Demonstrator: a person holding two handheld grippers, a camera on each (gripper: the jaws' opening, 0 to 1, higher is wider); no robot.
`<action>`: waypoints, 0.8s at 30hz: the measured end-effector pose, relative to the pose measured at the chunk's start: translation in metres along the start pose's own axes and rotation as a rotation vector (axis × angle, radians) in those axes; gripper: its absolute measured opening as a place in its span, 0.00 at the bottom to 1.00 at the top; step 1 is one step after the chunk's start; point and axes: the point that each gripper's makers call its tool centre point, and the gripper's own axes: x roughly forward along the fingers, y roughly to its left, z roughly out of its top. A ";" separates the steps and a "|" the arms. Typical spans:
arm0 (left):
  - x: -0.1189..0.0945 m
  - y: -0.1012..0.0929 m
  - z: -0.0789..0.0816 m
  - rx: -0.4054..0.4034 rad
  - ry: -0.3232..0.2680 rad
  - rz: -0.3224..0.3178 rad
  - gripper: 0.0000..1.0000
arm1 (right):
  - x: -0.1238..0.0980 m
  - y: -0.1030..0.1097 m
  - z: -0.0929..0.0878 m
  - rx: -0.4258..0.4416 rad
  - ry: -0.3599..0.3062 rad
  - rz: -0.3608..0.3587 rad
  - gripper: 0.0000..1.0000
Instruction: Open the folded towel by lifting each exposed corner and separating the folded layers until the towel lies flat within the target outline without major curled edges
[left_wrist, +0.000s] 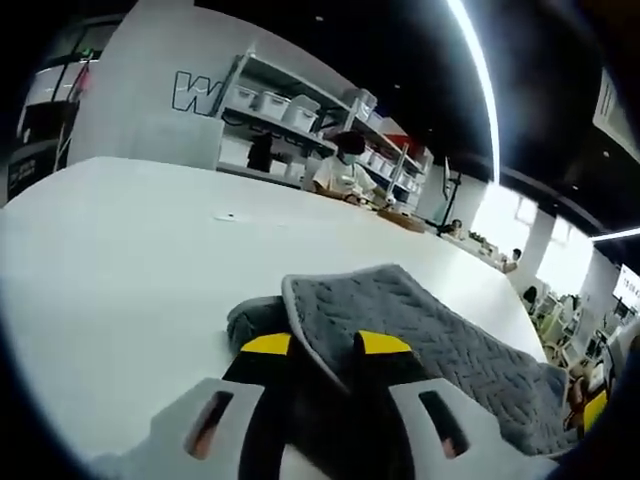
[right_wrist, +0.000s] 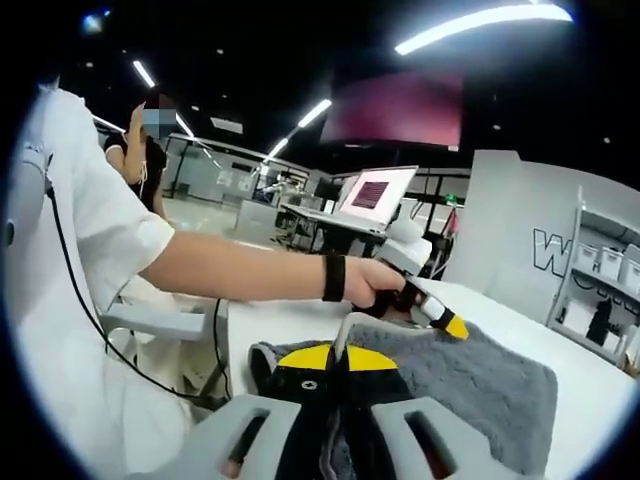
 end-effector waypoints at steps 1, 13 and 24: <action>0.001 0.001 0.001 0.001 0.000 0.001 0.19 | 0.000 0.000 0.000 0.001 0.000 0.000 0.00; 0.008 0.002 0.001 -0.033 -0.013 0.020 0.15 | 0.000 0.001 -0.002 0.002 0.002 0.004 0.00; 0.011 0.003 0.001 -0.044 -0.010 0.049 0.07 | -0.003 0.000 -0.002 0.007 -0.002 0.000 0.00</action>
